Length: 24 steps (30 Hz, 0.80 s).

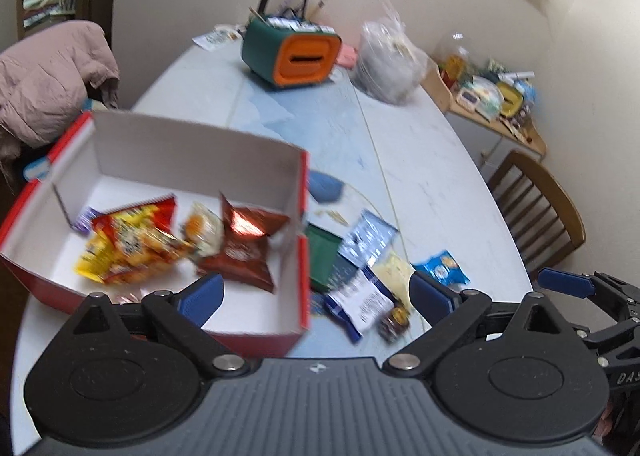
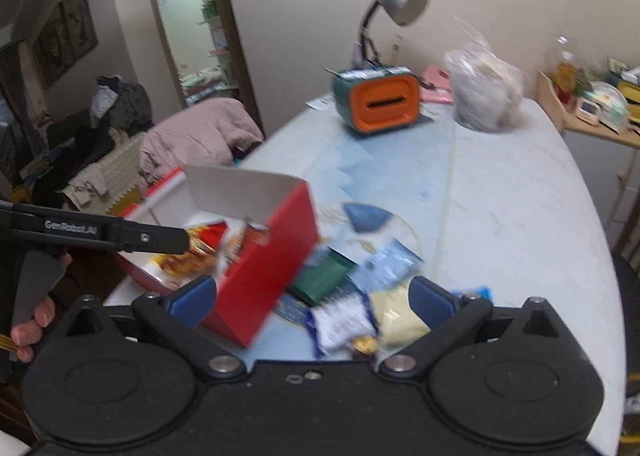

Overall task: Organize snacks
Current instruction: 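Move both tools back over the remaining snack pile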

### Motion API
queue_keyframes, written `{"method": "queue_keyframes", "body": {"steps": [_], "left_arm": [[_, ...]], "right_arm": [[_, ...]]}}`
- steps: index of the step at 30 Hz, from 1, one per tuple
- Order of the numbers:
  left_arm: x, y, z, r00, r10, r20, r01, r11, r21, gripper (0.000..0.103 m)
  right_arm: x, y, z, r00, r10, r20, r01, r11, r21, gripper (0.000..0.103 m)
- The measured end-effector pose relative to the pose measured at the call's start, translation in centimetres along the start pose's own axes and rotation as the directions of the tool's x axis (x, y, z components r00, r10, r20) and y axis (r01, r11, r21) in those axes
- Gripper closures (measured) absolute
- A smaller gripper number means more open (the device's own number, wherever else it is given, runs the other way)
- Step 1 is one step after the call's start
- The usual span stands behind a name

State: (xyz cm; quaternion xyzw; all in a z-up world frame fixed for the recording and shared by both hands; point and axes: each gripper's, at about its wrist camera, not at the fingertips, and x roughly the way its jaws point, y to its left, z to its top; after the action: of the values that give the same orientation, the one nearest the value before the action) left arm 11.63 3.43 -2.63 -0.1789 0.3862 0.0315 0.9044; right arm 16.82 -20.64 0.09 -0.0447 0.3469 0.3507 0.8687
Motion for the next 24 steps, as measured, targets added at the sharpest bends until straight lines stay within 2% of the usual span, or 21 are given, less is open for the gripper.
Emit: {"method": "queue_keyframes", "body": {"steps": [12, 13, 16, 19, 24], "left_arm": [[5.4, -5.5, -2.0, 0.994, 0.087, -0.068, -0.087, 0.996, 0.004, 0.003], [5.6, -6.0, -2.2, 0.993, 0.109, -0.048, -0.108, 0.994, 0.021, 0.003], [6.7, -7.1, -2.7, 0.991, 0.109, -0.072, -0.108, 0.994, 0.029, 0.003], [7.2, -8.3, -3.3, 0.99, 0.131, -0.059, -0.128, 0.99, 0.05, 0.003], [9.0, -9.4, -4.3, 0.983, 0.159, -0.094, -0.157, 0.987, 0.026, 0.003]], "right_arm": [[-0.2, -8.2, -2.4, 0.995, -0.068, -0.077, 0.069, 0.998, 0.013, 0.0], [0.1, -8.8, -2.5, 0.994, -0.072, -0.085, 0.073, 0.997, 0.009, 0.0], [0.9, -10.5, -2.7, 0.992, -0.07, -0.107, 0.07, 0.998, -0.006, 0.001], [2.0, -12.1, -2.7, 0.989, -0.065, -0.133, 0.062, 0.998, -0.027, 0.001], [4.2, -14.1, -2.5, 0.981, -0.047, -0.188, 0.026, 0.993, -0.115, 0.003]]}}
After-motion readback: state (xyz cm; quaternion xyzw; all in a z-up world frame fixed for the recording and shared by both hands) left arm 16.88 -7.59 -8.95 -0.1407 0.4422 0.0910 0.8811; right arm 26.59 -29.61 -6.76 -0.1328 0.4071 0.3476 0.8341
